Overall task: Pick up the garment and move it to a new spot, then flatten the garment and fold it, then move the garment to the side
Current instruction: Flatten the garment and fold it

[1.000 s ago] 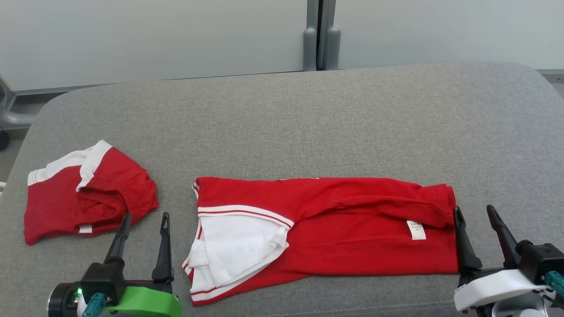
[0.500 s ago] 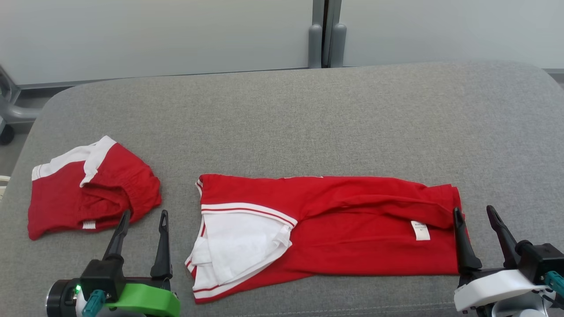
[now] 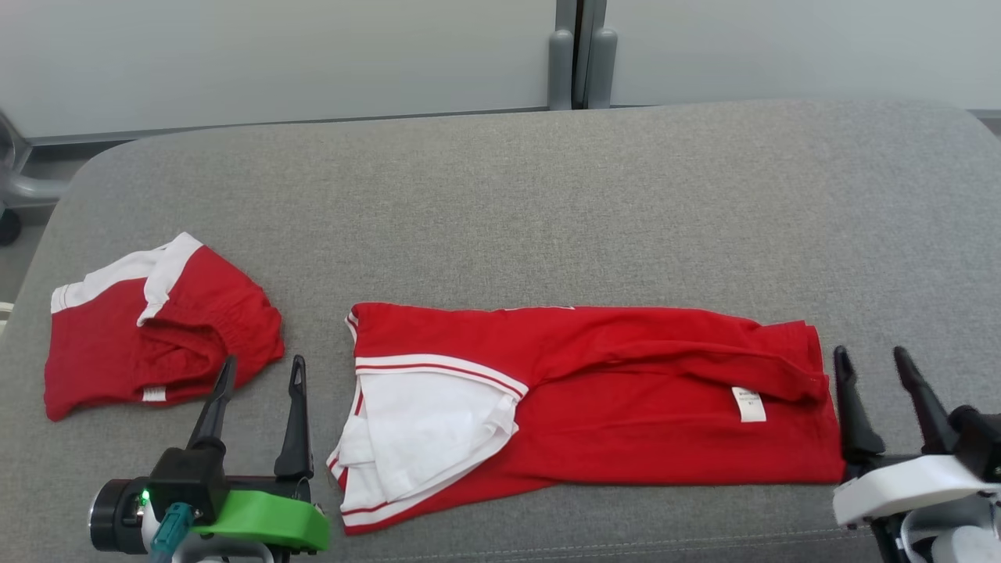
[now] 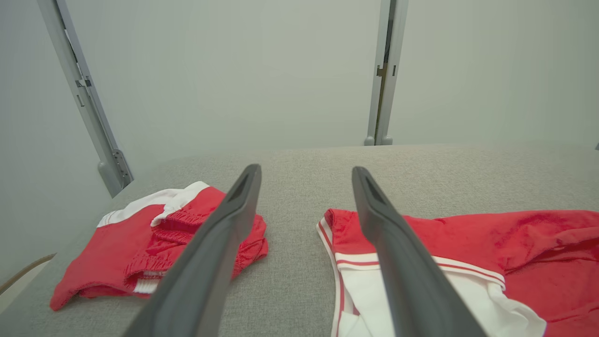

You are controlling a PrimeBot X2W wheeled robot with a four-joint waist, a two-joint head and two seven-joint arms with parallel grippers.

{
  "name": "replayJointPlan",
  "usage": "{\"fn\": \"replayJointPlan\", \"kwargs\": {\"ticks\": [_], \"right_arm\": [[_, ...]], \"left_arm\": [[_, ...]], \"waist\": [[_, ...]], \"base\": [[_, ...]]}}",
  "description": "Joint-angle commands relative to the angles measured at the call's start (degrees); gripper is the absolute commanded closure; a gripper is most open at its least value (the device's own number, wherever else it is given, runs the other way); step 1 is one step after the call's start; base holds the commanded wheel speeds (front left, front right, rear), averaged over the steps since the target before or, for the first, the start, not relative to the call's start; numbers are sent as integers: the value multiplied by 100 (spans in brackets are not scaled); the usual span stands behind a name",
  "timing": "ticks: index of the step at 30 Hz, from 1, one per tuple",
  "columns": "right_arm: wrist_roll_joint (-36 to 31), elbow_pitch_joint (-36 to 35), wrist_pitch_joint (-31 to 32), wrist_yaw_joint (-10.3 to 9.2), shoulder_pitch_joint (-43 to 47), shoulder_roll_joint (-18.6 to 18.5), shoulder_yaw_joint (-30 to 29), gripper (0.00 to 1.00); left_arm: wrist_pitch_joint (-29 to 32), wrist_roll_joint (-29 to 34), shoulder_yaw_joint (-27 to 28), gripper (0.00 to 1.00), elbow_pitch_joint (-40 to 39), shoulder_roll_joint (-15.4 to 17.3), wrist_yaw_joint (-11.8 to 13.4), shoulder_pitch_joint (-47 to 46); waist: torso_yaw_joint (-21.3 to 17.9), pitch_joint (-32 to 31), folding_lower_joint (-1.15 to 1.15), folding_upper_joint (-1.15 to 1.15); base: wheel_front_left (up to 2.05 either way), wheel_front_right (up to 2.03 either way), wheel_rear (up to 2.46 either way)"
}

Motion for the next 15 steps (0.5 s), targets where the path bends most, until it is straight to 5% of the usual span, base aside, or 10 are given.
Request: {"fn": "replayJointPlan", "kwargs": {"ticks": [1,15], "right_arm": [[138,89,-12,-2,-152,-130,-70,0],[1137,1813,393,-1,-1355,-1014,498,0]], "left_arm": [[-16,49,8,0,-25,-39,-38,-99],[-16,225,11,0,-32,-214,-241,-513]], "waist": [[-27,81,0,0],[-117,676,0,0]], "base": [[0,0,0],[0,0,0]]}}
